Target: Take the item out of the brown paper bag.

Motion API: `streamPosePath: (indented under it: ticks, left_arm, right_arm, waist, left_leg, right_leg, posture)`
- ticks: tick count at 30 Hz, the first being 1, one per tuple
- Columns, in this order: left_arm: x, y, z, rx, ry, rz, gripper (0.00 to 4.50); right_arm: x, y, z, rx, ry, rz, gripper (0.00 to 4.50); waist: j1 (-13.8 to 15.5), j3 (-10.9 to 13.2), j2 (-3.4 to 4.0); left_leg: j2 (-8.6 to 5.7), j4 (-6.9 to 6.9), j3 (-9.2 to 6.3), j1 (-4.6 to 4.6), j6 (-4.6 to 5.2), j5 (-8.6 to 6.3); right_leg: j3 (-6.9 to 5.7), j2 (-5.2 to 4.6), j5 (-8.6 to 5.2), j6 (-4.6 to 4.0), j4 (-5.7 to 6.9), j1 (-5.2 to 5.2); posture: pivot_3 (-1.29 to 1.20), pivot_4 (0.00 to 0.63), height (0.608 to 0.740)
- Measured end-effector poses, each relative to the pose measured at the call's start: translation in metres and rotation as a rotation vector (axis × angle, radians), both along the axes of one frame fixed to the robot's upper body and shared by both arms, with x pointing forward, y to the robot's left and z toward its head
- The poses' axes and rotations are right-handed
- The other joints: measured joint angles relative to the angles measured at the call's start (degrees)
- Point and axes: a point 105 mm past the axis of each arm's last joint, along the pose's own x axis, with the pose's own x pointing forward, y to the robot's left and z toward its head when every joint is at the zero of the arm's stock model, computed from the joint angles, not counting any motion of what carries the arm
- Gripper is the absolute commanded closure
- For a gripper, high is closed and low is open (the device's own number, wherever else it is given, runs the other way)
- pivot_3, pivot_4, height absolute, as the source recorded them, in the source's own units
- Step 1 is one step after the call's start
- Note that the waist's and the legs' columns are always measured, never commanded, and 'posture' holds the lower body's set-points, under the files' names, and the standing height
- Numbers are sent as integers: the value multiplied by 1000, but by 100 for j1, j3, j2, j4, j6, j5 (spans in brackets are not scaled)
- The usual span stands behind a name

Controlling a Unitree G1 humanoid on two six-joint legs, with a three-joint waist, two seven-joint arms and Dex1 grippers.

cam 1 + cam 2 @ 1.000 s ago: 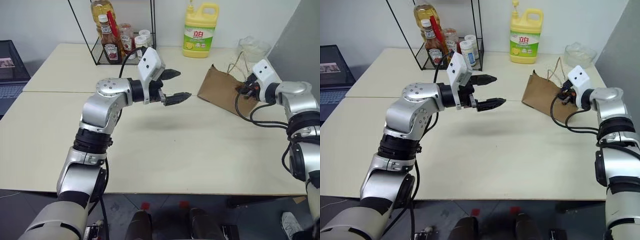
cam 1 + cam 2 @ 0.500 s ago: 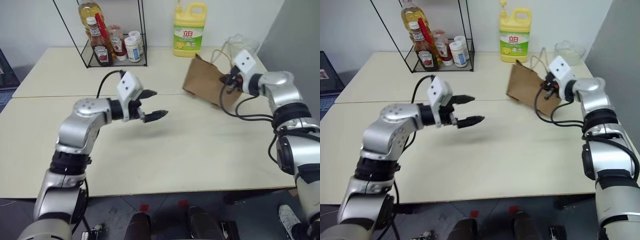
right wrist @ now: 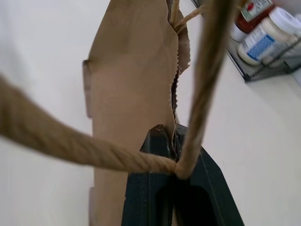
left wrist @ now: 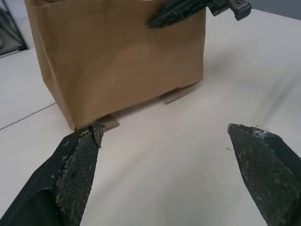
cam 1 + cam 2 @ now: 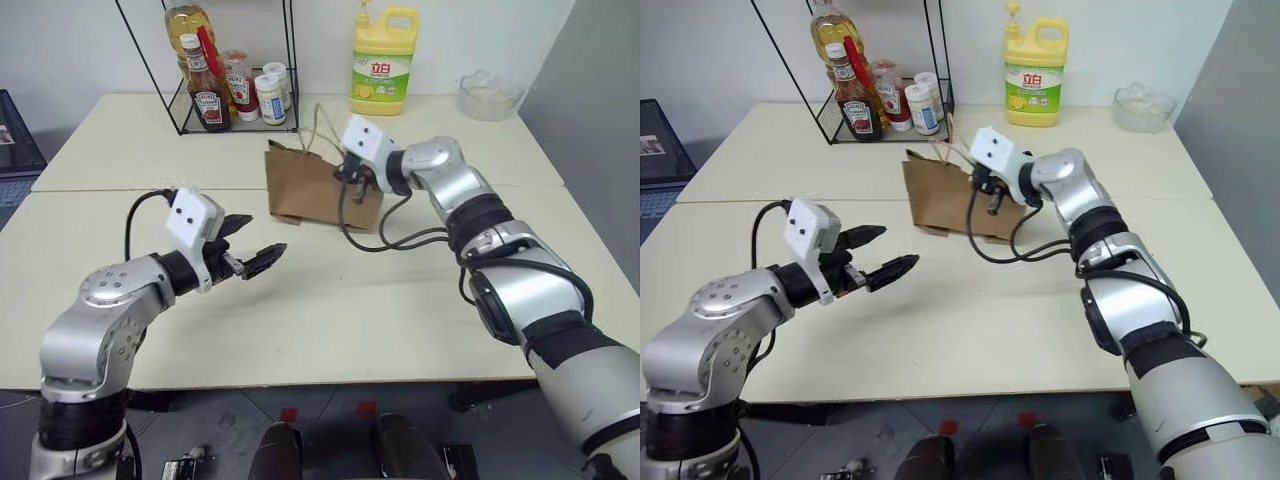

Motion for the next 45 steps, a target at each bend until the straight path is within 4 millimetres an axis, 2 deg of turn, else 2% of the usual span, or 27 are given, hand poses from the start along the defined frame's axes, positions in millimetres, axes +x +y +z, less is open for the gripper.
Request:
streamPosePath:
  ticks: [3, 6, 15, 25, 28, 32, 37, 39, 42, 45]
  left_arm:
    - [-6, 8, -5, -6, 11, 58, 0]
    - [-8, 13, -7, -9, 17, 93, 0]
    - [-9, 11, -2, -21, -2, 97, 0]
    - [-7, 10, 2, -14, -9, 91, 0]
    - [-6, 7, 2, -11, -10, 78, 0]
    - [-1, 6, 0, -8, 8, 59, 0]
    - [4, 10, 1, 8, 22, 37, 0]
    - [8, 13, 3, 20, 22, 27, 0]
    - [20, 18, 18, 29, -12, 19, 0]
    - [37, 29, 49, 32, -86, 34, 0]
  right_arm:
    - [-3, 11, -8, -25, 8, 15, 4493]
    - [-4, 13, -9, -27, -4, 35, 4493]
    - [-13, 26, -6, -22, -37, 133, 4493]
    - [-20, 26, -10, -48, 10, 201, 4493]
    - [-19, 25, -13, -39, 7, 185, 3771]
    - [-17, 22, -9, -28, -9, 173, 2357]
    - [-16, -5, -2, 13, -8, 159, 573]
    - [-19, -18, 1, 39, 1, 154, 15]
    - [-30, -41, 5, 70, 2, 126, 15]
    - [-52, -67, 0, 108, 59, 88, 15]
  waist:
    - [30, 0, 0]
    - [43, 0, -2]
    - [27, 0, -2]
    - [33, 0, -2]
    - [31, 0, -2]
    - [36, 0, -2]
    - [53, 0, -3]
    - [54, 0, -3]
    - [82, 0, -3]
    - [135, 0, -4]
  left_leg:
    - [-2, 2, -2, 1, 2, -1]
    - [-1, 4, -1, 1, 13, -7]
    - [1, 3, -1, 1, 12, -7]
    - [1, 4, -1, 2, 12, -7]
    - [1, 3, 0, 2, 11, -7]
    - [0, 4, -1, 3, 12, -7]
    - [0, 5, -2, 3, 12, -7]
    - [1, 4, -2, 3, 13, -7]
    - [1, 5, -6, 1, 15, -8]
    - [0, 5, -6, -2, 15, -9]
  right_leg:
    - [0, 0, 0, 0, 10, -1]
    - [0, 0, 0, -1, 10, -1]
    - [0, 4, -1, -1, 18, -6]
    - [0, 4, -1, -1, 20, -6]
    - [0, 4, -1, -1, 21, -6]
    - [0, 5, -1, -2, 24, -6]
    - [0, 4, -1, -2, 23, -5]
    - [0, 5, -1, -2, 23, -6]
    - [-3, 7, -1, -2, 23, -5]
    - [-4, 8, -1, -2, 21, -6]
  posture:
    - [0, 150, 740]
    - [0, 150, 740]
    - [0, 150, 740]
    - [0, 150, 740]
    - [0, 150, 740]
    - [0, 150, 740]
    - [0, 150, 740]
    - [0, 150, 740]
    - [0, 150, 740]
    - [0, 150, 740]
